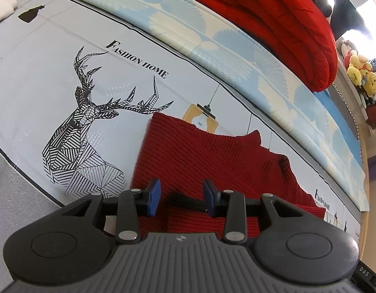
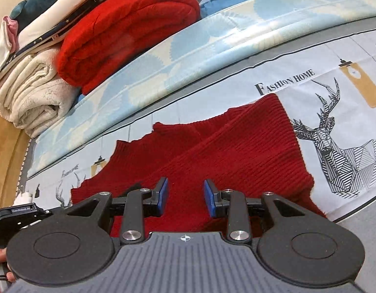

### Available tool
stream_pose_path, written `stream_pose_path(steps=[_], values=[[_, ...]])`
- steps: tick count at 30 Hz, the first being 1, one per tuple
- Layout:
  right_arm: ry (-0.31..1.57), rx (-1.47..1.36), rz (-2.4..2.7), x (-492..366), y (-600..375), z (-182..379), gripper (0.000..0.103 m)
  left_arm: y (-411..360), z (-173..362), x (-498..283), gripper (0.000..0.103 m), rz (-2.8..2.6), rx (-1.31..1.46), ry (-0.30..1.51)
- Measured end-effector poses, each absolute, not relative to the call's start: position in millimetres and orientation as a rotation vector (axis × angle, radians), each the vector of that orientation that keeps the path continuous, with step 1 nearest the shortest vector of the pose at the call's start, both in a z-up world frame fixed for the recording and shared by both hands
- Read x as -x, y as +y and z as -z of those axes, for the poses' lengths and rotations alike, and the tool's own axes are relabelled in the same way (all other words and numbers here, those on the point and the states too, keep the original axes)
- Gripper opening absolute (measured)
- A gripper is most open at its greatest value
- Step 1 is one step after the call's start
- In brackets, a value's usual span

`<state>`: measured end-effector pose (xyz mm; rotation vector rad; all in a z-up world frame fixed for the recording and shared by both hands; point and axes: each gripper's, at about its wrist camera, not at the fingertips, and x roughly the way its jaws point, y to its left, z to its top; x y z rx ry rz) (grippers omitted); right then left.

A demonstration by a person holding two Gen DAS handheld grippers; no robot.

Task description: Fold small clothes

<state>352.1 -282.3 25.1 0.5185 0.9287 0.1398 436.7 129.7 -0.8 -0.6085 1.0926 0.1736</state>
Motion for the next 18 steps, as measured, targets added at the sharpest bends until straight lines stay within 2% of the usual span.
stream_pose_path(steps=[18], values=[[0.902,-0.484,-0.117,-351.0,-285.3,-33.6,0.035,128.2,1.4,-434.8,0.042,-0.176,0.608,1.087]])
